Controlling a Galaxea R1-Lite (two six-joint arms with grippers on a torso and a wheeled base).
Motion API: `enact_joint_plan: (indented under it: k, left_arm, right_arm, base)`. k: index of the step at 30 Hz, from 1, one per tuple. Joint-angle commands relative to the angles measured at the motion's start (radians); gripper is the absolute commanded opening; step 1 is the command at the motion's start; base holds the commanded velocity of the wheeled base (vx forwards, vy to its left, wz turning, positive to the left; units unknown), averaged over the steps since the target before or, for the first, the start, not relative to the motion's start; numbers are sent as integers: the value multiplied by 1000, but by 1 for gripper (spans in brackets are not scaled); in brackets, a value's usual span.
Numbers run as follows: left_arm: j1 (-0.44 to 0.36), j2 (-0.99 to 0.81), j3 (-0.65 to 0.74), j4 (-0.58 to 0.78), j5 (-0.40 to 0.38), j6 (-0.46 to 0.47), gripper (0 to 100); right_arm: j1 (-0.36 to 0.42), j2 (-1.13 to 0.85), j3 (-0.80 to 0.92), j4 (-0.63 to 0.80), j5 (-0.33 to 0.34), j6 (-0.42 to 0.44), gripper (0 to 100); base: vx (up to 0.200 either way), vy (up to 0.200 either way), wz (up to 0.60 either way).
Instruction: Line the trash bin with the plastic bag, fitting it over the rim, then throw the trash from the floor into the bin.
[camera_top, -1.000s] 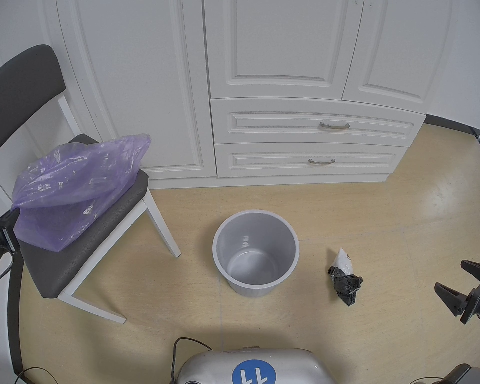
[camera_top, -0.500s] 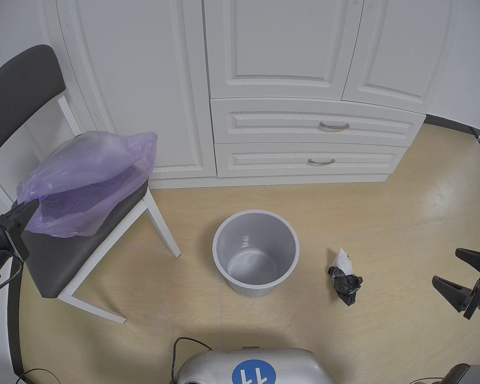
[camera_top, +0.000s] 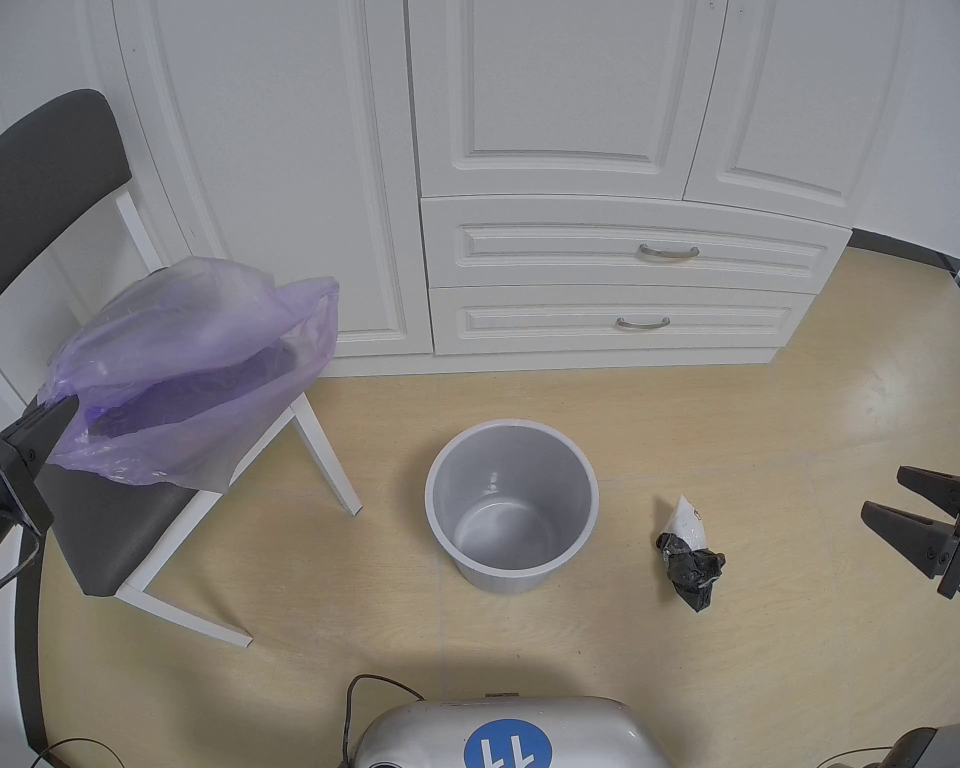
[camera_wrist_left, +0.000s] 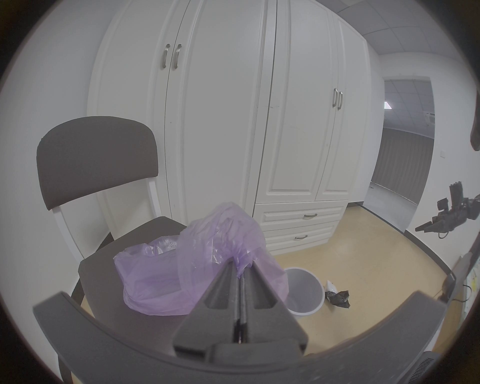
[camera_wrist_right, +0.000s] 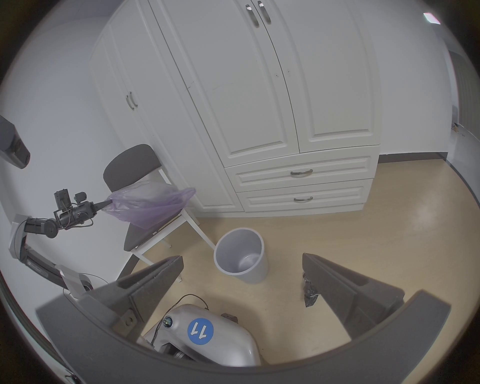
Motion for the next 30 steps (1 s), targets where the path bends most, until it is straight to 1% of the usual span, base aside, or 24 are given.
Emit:
enact_joint_plan:
  k: [1, 6, 9, 10, 11, 13, 14, 15, 17, 22, 26, 29, 30]
  left_arm:
    - [10, 13, -5, -7, 1, -3, 0]
    - [13, -19, -41, 4, 1, -18, 0]
    - [10, 8, -128, 36, -6, -18, 0]
    - [10, 8, -128, 36, -6, -18, 0]
    - [10, 39, -185, 62, -6, -21, 0]
    - [9, 64, -217, 76, -6, -35, 0]
    - [9, 64, -217, 76, -6, -35, 0]
    - [2, 81, -214, 65, -6, -75, 0]
    - [-7, 107, -217, 61, -8, -107, 0]
    - [-8, 150, -182, 59, -8, -123, 0]
    - [-13, 153, -188, 56, -8, -123, 0]
    - [-100, 130, -196, 38, -5, -135, 0]
    - [-136, 117, -194, 32, 1, -153, 0]
  right_arm:
    - [24, -8, 3, 2, -1, 1, 100]
    - [22, -31, -4, 0, -4, 1, 100]
    - [24, -34, -3, 3, -4, -6, 100]
    - [24, -34, -3, 3, -4, -6, 100]
    - [24, -31, -1, 3, -4, -6, 100]
    - [24, -24, 0, 3, -4, -6, 100]
    - [24, -24, 0, 3, -4, -6, 100]
    - [24, -23, 2, 3, -4, -6, 100]
    - [24, -21, 5, 3, -4, -6, 100]
    - [24, -3, 11, 3, -4, -6, 100]
    - [25, 19, 16, 17, -2, -7, 100]
    - [44, 63, 16, 22, 2, -1, 100]
    - [56, 75, 16, 15, 4, 4, 100]
  base:
    - [0, 0, 0]
    - [0, 0, 0]
    - [0, 0, 0]
    - [0, 0, 0]
    - [0, 0, 0]
    - [0, 0, 0]
    - [0, 0, 0]
    - [0, 0, 0]
    - [0, 0, 0]
    - [0, 0, 0]
    - [0, 0, 0]
    - [0, 0, 0]
    - [0, 0, 0]
